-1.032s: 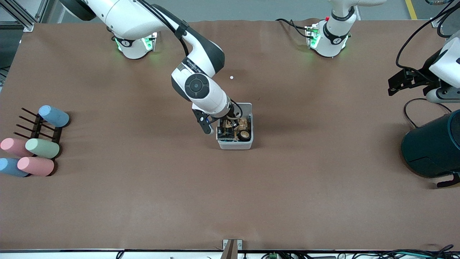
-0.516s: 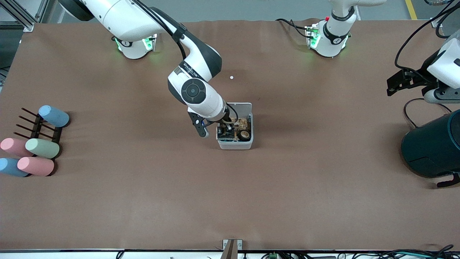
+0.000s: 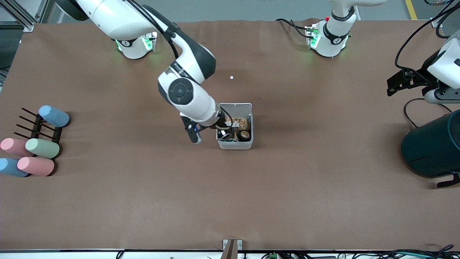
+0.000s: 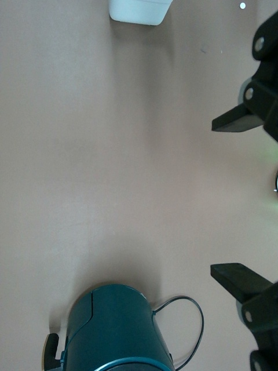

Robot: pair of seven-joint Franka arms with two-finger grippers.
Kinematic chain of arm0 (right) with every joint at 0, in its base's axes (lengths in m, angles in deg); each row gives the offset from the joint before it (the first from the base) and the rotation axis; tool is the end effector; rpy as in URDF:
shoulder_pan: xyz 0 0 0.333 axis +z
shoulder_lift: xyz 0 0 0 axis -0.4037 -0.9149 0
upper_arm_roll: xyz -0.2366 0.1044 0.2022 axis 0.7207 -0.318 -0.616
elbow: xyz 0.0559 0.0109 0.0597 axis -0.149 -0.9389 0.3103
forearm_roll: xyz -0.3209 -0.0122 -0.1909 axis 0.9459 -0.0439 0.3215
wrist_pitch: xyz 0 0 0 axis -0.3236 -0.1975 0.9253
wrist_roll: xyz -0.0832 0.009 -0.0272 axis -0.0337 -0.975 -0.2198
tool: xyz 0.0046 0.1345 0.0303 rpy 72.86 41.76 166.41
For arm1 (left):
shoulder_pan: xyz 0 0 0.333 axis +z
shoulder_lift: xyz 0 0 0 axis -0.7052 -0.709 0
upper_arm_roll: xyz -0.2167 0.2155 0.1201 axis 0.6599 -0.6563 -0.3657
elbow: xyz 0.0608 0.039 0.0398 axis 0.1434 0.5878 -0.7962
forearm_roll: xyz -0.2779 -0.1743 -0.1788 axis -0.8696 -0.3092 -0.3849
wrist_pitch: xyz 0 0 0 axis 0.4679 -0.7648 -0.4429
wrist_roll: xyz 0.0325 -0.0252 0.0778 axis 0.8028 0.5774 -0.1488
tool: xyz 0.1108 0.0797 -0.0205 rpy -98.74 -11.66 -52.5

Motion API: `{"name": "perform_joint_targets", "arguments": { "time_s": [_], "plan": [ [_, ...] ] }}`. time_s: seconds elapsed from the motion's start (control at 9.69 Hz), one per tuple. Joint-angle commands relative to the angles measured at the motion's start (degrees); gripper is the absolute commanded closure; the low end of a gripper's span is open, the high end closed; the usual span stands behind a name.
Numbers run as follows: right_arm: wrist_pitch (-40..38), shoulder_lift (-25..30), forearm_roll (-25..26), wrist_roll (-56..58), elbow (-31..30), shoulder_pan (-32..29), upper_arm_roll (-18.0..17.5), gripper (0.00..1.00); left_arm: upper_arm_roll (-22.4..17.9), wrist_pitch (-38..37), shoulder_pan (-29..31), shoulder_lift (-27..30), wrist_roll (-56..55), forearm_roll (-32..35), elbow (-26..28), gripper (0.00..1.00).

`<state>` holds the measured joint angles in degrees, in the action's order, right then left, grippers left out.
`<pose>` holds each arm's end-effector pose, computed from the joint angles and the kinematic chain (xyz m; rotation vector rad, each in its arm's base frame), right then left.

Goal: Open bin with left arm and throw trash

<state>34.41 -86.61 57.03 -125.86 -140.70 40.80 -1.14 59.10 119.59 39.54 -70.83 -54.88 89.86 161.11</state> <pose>0.5768 0.4302 0.3775 -2.4408 1.5718 0.2837 0.5353 -0.0484 0.6201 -3.1107 0.0595 0.0531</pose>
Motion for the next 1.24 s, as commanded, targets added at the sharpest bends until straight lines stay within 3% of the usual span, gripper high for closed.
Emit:
{"name": "perform_joint_targets", "arguments": {
  "time_s": [0.0,0.21,0.31,0.41,0.72,0.83,1.13],
  "plan": [
    [-5.98,6.05,-0.61,8.83,-1.63,-7.64,-0.8,0.35,-0.37,2.13,1.77,0.17,0.11,-2.36,0.21,0.0],
    [-15.02,9.92,-0.61,27.25,-1.45,-17.2,-0.8,0.34,-0.37,4.68,3.44,0.17,1.16,-2.1,1.44,0.0],
    [-20.99,11.94,-0.27,38.13,-1.54,-20.82,-0.54,0.27,-0.37,5.12,3.45,0.43,1.34,-2.01,2.05,0.0],
    [-25.66,14.05,0.0,49.38,-1.54,-25.99,-0.53,0.1,-0.2,5.47,3.37,0.78,1.26,-2.01,2.32,0.0],
    [-36.4,21.25,1.13,79.79,-2.06,-35.69,-0.53,0.02,-0.2,5.3,3.45,0.44,1.26,-1.66,2.06,0.0],
    [-39.65,24.15,1.93,86.08,-2.24,-36.06,-0.53,0.01,-0.2,5.3,3.19,0.26,1.17,-1.39,1.8,0.0],
    [-45.19,27.78,2.02,87.72,-1.37,-35.71,-0.97,0.01,-0.11,5.3,3.19,0.08,1.17,-1.48,1.62,0.0]
  ]
}}
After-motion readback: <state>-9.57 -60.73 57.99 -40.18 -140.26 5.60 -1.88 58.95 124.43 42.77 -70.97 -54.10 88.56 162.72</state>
